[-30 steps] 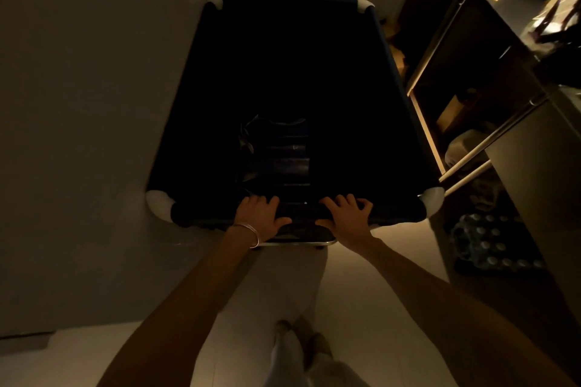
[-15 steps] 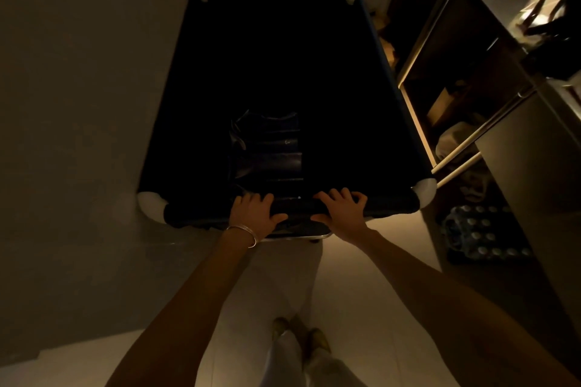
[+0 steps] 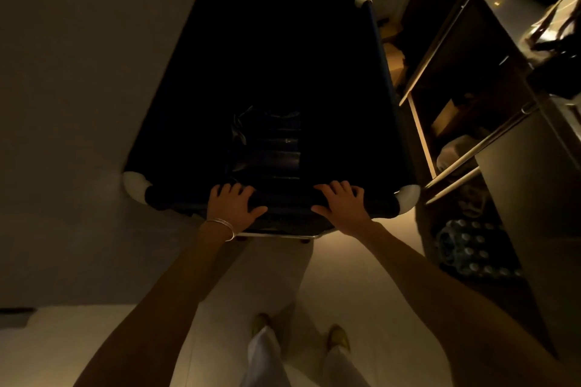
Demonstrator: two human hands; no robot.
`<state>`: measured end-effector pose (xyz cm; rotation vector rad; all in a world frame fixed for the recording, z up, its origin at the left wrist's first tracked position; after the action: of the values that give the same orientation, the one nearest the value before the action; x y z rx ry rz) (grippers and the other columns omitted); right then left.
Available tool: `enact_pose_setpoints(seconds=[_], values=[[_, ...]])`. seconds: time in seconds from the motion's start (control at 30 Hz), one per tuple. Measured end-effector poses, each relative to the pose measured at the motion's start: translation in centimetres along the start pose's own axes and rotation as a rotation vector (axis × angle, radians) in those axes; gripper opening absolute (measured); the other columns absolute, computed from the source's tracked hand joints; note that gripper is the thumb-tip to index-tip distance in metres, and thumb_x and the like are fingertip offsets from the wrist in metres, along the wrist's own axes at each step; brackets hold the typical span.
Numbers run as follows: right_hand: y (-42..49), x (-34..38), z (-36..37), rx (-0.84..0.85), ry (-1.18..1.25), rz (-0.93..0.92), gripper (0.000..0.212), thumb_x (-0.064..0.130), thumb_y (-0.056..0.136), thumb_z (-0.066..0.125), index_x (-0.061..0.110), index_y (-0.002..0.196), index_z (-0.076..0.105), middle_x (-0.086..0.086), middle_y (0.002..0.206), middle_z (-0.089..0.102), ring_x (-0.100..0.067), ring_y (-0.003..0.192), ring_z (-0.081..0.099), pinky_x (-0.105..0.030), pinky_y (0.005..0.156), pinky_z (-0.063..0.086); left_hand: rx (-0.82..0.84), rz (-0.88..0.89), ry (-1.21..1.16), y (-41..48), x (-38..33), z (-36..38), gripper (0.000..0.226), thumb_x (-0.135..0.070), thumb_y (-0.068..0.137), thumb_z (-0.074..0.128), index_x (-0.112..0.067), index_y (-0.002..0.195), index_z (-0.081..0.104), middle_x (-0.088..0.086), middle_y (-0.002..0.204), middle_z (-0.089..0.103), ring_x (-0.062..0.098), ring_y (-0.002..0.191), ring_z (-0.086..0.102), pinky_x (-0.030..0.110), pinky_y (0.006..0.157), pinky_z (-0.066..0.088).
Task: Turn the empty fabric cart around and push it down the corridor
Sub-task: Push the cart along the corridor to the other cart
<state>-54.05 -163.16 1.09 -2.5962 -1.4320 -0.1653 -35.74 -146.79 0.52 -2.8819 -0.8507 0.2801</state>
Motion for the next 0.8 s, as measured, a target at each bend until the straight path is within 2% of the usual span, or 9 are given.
enact_pose_setpoints(seconds=[0.1, 0.23, 0.37, 0.43, 0.6, 0.8], values=[[-1.4, -4.1, -1.6, -0.007, 0.019, -0.004, 0.052, 0.049, 0.087, 0.049, 0.016, 0.128, 0.047, -0.016, 0.126, 0.051, -0.037, 0.119, 0.04, -0.052, 0.1, 0.024, 0.022, -0.041, 0.013, -0.1, -2.4, -0.2, 0.097, -0.077, 0.063, 0.011, -0.015, 0.127, 0.05, 0.015, 0.128, 0.055, 0.035, 0.119, 0.045, 0.048, 0.106, 0.022], [-3.0, -8.1, -2.6, 0.057, 0.024, -0.037, 0.054, 0.05, 0.086, 0.046, 0.012, 0.125, 0.05, -0.019, 0.123, 0.053, -0.039, 0.115, 0.042, -0.052, 0.097, 0.028, -0.035, -0.026, -0.017, 0.2, -7.8, 0.8, 0.089, -0.073, 0.066, 0.014, -0.016, 0.121, 0.055, 0.015, 0.118, 0.06, 0.036, 0.112, 0.05, 0.051, 0.105, 0.024], [-3.5, -10.3, -2.5, 0.148, 0.028, -0.057, 0.072, 0.06, 0.08, 0.026, 0.009, 0.125, 0.049, -0.021, 0.122, 0.053, -0.04, 0.113, 0.043, -0.049, 0.096, 0.031, -0.081, 0.015, -0.032, 0.6, -12.0, 1.7, 0.077, -0.068, 0.072, 0.023, -0.016, 0.115, 0.06, 0.016, 0.108, 0.064, 0.038, 0.105, 0.055, 0.055, 0.103, 0.03], [-3.6, -10.5, -2.1, 0.162, 0.025, -0.066, 0.076, 0.062, 0.078, 0.021, 0.009, 0.125, 0.049, -0.02, 0.121, 0.054, -0.039, 0.112, 0.044, -0.049, 0.096, 0.032, -0.074, 0.019, -0.019, 0.5, -12.5, 2.1, 0.072, -0.067, 0.072, 0.027, -0.02, 0.115, 0.06, 0.013, 0.106, 0.065, 0.038, 0.103, 0.056, 0.057, 0.101, 0.031], [-3.7, -10.8, -1.5, 0.072, 0.038, -0.102, 0.091, 0.072, 0.081, 0.003, 0.008, 0.114, 0.057, -0.018, 0.106, 0.065, -0.04, 0.098, 0.056, -0.05, 0.086, 0.041, -0.051, 0.046, 0.028, 0.8, -12.2, 2.5, 0.06, -0.061, 0.077, 0.029, -0.024, 0.113, 0.06, 0.011, 0.099, 0.065, 0.036, 0.095, 0.059, 0.055, 0.096, 0.036], [-3.4, -10.6, -1.6, 0.096, -0.014, -0.075, 0.098, 0.072, 0.078, -0.009, 0.009, 0.115, 0.056, -0.017, 0.11, 0.065, -0.039, 0.1, 0.055, -0.048, 0.088, 0.039, -0.126, 0.054, 0.074, 1.0, -12.2, 2.8, 0.056, -0.057, 0.081, 0.029, -0.021, 0.109, 0.061, 0.013, 0.094, 0.064, 0.036, 0.087, 0.059, 0.054, 0.089, 0.041]])
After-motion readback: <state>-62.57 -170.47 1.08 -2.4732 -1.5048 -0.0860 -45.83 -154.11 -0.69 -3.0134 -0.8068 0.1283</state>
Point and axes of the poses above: each hand's wrist, its own y-axis towards the middle knuckle, its own z-axis out of the palm, x = y × z, the point moved 2 cm from there along y, towards the middle knuckle
